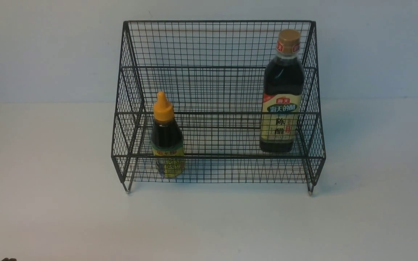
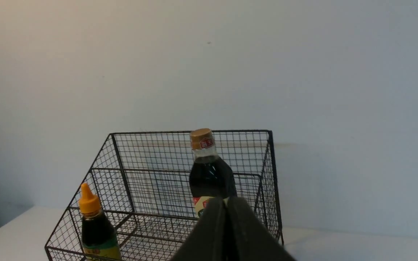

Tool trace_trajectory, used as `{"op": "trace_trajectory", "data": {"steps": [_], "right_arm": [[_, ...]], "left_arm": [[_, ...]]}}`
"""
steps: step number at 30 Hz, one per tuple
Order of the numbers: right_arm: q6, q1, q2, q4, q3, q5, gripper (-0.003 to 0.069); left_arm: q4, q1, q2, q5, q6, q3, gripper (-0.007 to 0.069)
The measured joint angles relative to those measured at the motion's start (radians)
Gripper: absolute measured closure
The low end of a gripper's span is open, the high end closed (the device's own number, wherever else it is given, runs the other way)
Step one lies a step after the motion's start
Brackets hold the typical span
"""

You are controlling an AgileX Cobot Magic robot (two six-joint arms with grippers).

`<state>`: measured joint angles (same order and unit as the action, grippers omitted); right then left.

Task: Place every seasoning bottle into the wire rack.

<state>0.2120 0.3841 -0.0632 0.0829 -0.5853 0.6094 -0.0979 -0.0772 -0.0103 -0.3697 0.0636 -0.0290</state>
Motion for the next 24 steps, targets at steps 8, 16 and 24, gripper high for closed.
{"op": "trace_trajectory", "data": {"steps": [8, 16, 24], "right_arm": [[-0.19, 0.0, 0.0, -0.125, 0.14, -0.229, 0.0673], [-0.206, -0.219, 0.05, -0.104, 0.37, -0.281, 0.0673], [-0.224, -0.354, 0.074, -0.06, 0.608, -0.24, 0.0673]], "left_arm": [[0.0, 0.0, 0.0, 0.0, 0.0, 0.0, 0.0629], [0.0, 0.0, 0.0, 0.0, 0.0, 0.0, 0.0629], [0.0, 0.0, 0.0, -0.001, 0.0, 0.0, 0.0629]]}}
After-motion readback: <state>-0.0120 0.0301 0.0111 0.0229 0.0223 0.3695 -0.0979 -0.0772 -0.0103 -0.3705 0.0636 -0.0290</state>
